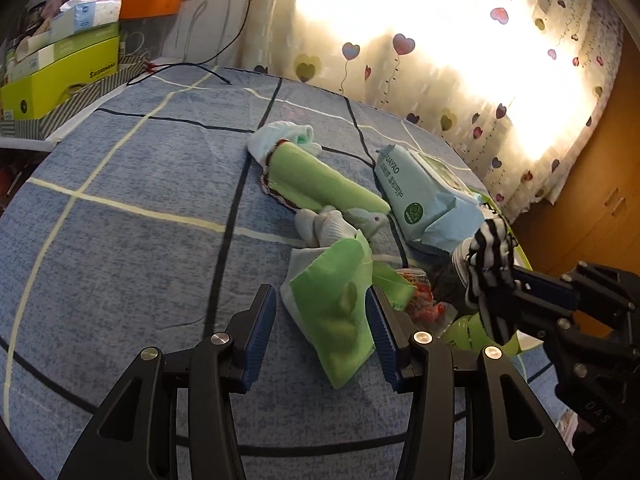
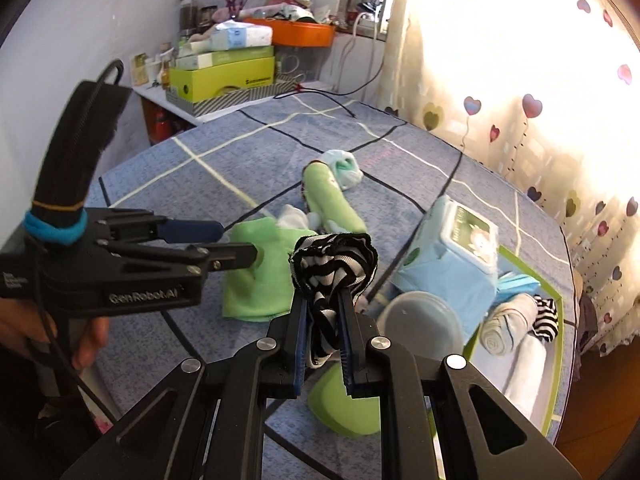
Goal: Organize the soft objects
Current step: 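Close the left gripper on the light green cloth while the right lifts the striped sock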
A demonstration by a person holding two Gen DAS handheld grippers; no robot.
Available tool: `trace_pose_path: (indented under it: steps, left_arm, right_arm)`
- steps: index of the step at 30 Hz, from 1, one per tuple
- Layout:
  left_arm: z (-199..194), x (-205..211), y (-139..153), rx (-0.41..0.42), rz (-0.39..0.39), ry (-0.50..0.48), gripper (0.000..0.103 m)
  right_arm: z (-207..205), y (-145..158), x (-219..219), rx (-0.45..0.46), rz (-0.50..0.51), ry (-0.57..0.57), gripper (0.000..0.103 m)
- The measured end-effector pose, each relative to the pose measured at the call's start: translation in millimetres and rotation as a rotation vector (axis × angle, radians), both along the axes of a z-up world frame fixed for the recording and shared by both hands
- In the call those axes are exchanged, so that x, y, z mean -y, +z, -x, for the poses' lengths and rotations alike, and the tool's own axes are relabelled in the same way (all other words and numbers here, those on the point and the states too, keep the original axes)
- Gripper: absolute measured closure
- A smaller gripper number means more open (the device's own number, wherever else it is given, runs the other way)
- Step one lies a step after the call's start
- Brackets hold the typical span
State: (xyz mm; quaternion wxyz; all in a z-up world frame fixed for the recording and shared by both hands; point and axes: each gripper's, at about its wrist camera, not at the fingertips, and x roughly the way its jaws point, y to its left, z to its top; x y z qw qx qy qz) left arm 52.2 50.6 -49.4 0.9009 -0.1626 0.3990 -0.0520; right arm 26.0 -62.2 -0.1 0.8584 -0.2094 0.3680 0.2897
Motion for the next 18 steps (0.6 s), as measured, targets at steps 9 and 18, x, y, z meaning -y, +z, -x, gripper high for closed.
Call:
trace_pose_path:
  steps: [9, 18]
  left_arm:
    - [-3.5, 12.6, -0.9, 0.017, -0.043, -0.02, 0.087]
    - [3.6, 14.0, 11.7, 0.054, -0.051, -0.019, 0.098]
  right_arm:
    - [-3.4, 3.0, 12.8, 0.004, -0.018, -0.019, 0.09]
    - [-6.3, 5.1, 19.7, 0.009, -0.036, -0.031, 0.09]
